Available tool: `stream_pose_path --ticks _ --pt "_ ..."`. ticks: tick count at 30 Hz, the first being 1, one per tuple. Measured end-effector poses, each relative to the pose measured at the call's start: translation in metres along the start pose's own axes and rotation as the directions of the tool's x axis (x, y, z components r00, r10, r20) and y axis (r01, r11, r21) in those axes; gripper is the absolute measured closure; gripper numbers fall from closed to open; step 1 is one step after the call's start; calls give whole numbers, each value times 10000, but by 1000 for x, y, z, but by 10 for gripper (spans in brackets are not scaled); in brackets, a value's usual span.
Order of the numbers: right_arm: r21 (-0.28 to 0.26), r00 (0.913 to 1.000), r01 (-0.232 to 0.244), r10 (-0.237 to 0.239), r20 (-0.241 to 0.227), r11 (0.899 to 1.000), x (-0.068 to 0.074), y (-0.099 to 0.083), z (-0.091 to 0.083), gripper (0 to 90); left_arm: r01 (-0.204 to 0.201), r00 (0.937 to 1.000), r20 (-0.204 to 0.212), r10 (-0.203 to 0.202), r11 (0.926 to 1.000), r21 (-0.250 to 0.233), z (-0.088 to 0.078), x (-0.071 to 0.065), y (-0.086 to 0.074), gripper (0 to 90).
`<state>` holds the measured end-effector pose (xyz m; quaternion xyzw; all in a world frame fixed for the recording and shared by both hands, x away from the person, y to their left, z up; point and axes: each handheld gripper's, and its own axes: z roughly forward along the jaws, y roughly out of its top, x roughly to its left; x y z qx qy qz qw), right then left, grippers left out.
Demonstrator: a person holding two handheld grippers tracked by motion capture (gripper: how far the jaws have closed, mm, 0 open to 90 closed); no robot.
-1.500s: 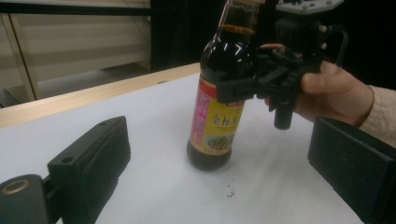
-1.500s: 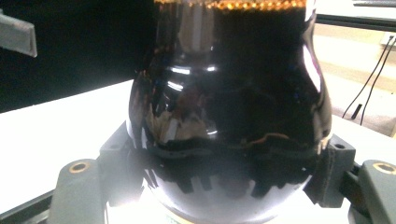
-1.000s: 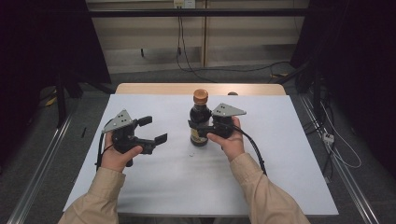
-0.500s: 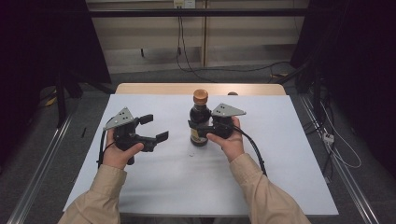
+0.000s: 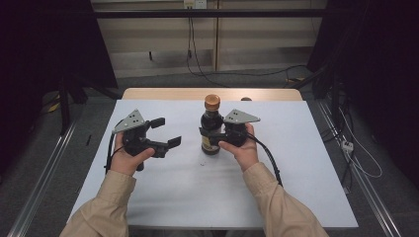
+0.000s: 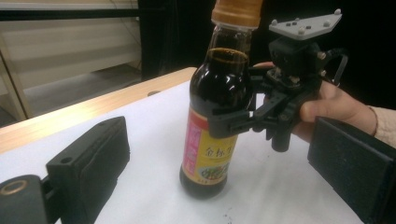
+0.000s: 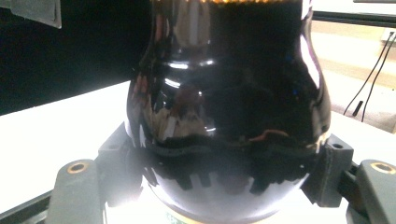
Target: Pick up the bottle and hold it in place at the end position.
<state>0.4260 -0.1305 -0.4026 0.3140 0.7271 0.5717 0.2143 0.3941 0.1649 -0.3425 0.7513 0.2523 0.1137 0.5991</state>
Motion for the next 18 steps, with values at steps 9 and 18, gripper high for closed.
stream_pose_path --ticks 9,18 --pt "-4 10000 2 -2 -13 10000 0 0 0 276 -53 9999 128 51 9999 98 9 0 7 59" --pt "6 10000 -10 10 5 10000 0 0 0 277 -145 9997 193 140 9996 229 15 4 12 102"
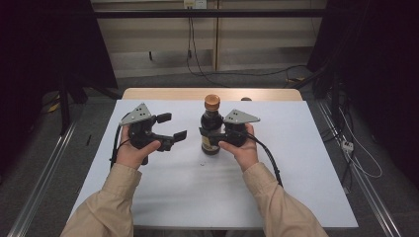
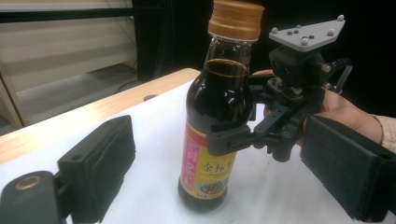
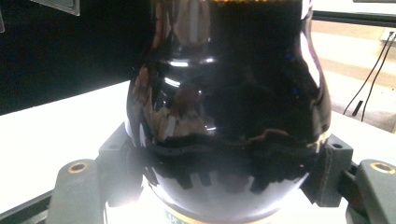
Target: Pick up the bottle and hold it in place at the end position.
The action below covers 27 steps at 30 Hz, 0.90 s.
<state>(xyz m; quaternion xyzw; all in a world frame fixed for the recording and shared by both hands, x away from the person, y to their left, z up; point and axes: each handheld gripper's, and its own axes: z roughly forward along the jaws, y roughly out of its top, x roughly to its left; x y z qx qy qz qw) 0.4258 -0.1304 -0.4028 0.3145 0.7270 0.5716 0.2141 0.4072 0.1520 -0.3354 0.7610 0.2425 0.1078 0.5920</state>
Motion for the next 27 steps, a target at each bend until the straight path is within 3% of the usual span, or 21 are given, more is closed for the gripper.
stream_pose_path --ticks 10,27 --pt "24 10000 -27 27 6 10000 0 0 0 279 -95 9998 -200 97 9999 86 6 3 5 136" --pt "70 10000 58 -58 11 10000 1 0 0 283 -140 9998 -161 142 9998 113 16 6 14 157"
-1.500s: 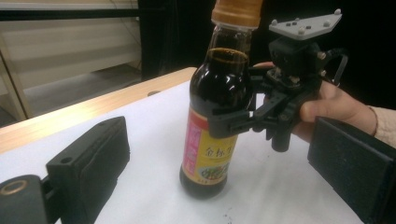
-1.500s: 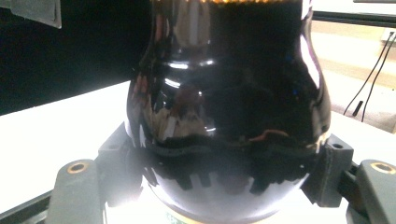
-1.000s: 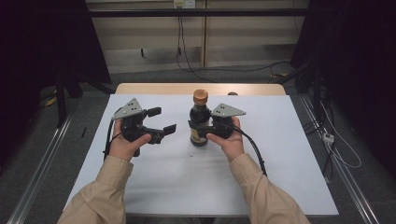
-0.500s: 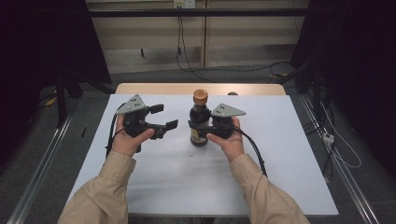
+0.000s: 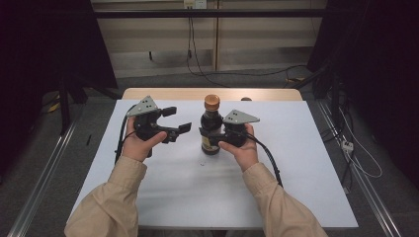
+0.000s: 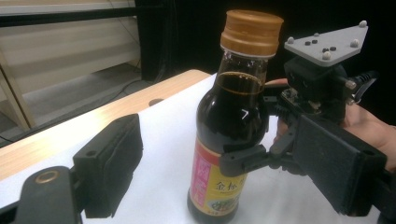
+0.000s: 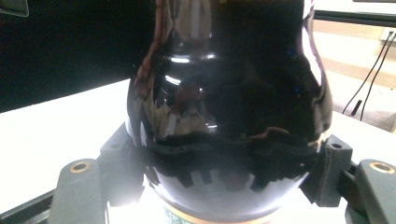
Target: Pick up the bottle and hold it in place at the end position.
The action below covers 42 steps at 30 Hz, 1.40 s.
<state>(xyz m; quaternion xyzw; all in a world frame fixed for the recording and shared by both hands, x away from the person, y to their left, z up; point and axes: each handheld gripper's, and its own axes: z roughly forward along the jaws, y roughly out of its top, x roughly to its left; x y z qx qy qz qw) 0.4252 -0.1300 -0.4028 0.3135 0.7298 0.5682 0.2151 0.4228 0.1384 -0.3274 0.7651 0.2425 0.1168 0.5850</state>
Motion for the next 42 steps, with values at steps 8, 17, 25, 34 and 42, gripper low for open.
stream_pose_path --ticks 8,17,25,34,42 --pt "55 10000 84 -84 -17 9999 0 0 0 286 1 10000 27 -1 10000 -14 1 3 3 157" --pt "28 10000 43 -43 -10 10000 0 0 0 286 -103 9999 50 102 9999 111 6 2 7 209" --pt "30 10000 28 -28 -16 10000 0 0 0 287 -241 9997 81 241 9997 61 10 3 10 250" --pt "42 10000 14 -14 -13 10000 0 -1 0 288 -221 9996 197 218 9997 145 13 3 16 357" --pt "58 10000 33 -32 -14 10000 0 -1 0 289 -147 9994 307 140 9996 225 15 4 17 458"
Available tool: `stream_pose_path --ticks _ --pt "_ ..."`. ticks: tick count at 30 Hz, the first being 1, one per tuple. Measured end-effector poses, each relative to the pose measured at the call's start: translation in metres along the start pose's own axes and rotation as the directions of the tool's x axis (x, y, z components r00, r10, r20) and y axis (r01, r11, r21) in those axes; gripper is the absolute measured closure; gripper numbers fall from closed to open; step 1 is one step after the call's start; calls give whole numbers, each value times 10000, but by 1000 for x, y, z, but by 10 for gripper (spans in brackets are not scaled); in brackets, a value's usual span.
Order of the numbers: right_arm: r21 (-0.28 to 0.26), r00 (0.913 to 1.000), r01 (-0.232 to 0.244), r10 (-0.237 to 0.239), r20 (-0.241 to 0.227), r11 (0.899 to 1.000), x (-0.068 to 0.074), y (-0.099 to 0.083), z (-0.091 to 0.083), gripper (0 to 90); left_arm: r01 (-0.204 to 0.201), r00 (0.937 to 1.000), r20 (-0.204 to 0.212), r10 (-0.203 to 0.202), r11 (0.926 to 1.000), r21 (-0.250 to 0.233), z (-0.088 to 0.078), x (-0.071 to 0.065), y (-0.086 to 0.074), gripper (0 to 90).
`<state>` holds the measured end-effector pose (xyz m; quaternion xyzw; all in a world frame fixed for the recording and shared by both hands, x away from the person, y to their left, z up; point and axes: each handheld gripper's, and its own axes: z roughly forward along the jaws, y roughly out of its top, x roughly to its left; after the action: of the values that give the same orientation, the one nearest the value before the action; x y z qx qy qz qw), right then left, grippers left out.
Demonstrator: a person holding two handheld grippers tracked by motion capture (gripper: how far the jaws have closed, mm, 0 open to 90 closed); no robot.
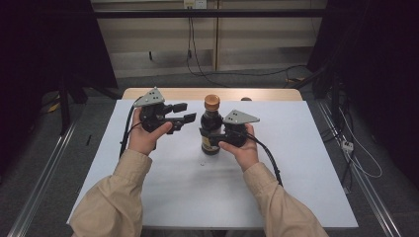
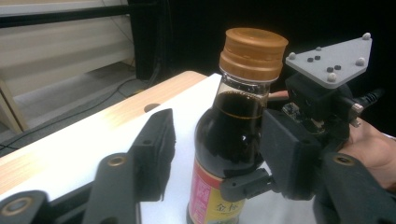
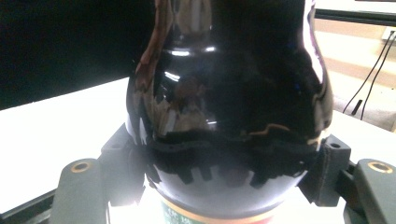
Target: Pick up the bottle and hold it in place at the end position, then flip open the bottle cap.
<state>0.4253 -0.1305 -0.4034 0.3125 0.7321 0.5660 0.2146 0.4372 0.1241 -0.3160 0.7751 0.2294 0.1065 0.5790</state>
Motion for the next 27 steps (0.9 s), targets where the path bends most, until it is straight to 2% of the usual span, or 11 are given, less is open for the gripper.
stream_pose_path --ticks 2,8,16,27 --pt "6 10000 -3 3 -4 10000 0 0 0 289 -107 9999 -46 107 9999 68 0 0 0 460" --pt "3 10000 -8 8 -6 10000 0 0 0 290 -91 9999 -47 92 9998 180 1 0 2 491" --pt "17 10000 -1 1 -7 10000 0 0 0 291 -31 10000 40 30 9997 237 2 1 6 579" --pt "36 10000 56 -56 4 10000 0 -1 0 295 -73 9998 207 65 9992 404 7 1 8 807"
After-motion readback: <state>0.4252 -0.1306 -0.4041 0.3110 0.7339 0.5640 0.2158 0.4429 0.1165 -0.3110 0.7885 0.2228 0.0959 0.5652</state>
